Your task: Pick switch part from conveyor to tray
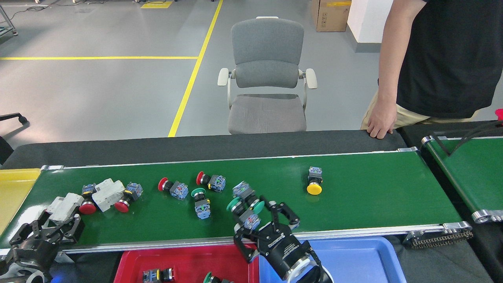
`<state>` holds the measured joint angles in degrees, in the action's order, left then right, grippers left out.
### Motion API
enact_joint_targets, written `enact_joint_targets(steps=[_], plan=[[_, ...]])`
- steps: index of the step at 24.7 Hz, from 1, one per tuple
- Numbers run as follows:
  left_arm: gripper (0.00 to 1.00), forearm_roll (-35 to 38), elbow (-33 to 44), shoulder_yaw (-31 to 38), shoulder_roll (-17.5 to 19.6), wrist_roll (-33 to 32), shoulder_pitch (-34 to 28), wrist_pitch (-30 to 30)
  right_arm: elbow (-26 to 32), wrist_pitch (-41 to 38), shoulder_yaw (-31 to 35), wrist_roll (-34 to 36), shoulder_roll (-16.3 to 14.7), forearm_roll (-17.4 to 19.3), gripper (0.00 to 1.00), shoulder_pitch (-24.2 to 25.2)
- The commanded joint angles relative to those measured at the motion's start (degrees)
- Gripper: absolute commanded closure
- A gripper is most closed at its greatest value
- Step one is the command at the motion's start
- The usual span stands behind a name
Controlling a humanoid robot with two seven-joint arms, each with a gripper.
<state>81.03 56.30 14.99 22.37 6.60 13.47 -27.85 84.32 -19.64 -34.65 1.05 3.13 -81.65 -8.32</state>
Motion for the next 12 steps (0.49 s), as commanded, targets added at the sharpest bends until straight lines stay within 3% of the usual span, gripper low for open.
enact_joint_targets(steps=[1, 5, 8, 12], plan=[[0.93, -1.1, 5.6, 0.1, 0.1, 0.6, -1.0, -5.1, 0.7, -3.6, -0.6, 0.4, -0.1, 0.0, 0.00, -0.2], [0.93, -1.7, 19.3, 0.0, -3.4, -0.6, -8.2, -9.6, 0.7, -3.7, -0.5, 0.3, -0.1, 0.1, 0.00, 0.0], [0.93, -1.3, 23.4, -1.2, -6.2, -2.8, -10.0, -9.6, 1.8, -3.2, 0.5, 0.4, 0.2, 0.4, 0.00, 0.2], [0.92, -1.4, 28.9, -3.6, -7.1, -3.2, -12.7, -9.6, 5.8, 3.7, 12.8, 0.7, 0.6, 0.6, 0.00, 7.9]])
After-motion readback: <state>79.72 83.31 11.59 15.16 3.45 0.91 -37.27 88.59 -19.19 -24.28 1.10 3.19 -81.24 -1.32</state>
